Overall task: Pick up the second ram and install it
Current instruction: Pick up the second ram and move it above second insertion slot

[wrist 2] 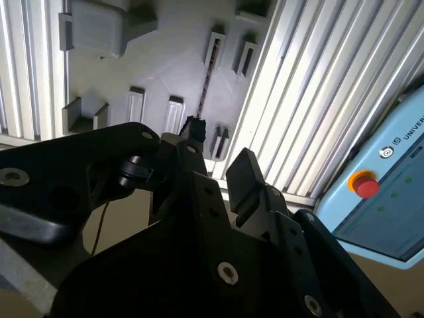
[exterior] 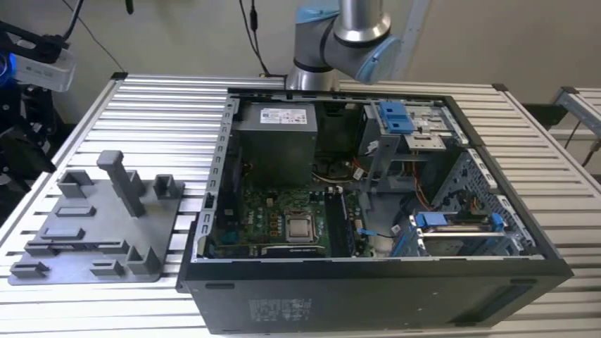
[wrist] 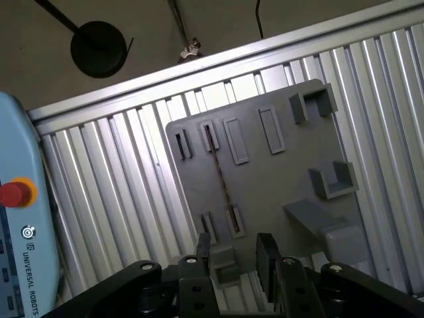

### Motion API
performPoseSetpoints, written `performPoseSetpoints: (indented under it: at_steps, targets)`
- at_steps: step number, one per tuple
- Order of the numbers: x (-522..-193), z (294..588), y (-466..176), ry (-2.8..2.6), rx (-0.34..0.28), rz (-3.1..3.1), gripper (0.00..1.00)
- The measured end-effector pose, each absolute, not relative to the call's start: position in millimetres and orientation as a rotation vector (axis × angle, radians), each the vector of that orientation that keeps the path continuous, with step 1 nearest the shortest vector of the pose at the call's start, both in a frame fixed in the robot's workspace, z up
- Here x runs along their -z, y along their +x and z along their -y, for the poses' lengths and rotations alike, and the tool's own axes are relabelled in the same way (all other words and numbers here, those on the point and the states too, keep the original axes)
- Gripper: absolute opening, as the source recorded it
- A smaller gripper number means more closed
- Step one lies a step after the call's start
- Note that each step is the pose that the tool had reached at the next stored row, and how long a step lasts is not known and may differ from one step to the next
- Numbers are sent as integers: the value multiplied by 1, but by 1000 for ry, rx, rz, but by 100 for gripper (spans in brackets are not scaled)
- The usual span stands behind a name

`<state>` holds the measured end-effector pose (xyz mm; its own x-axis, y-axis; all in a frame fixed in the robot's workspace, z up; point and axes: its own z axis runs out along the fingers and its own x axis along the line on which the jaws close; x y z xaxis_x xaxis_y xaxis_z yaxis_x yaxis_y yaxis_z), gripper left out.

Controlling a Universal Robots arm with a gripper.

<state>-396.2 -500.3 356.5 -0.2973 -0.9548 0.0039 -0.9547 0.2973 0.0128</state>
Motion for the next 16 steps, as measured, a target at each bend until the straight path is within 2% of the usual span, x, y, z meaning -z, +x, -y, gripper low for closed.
performPoseSetpoints:
  at_steps: [16]
  targets:
    - [-347,500,-397,1877,22,2515,42]
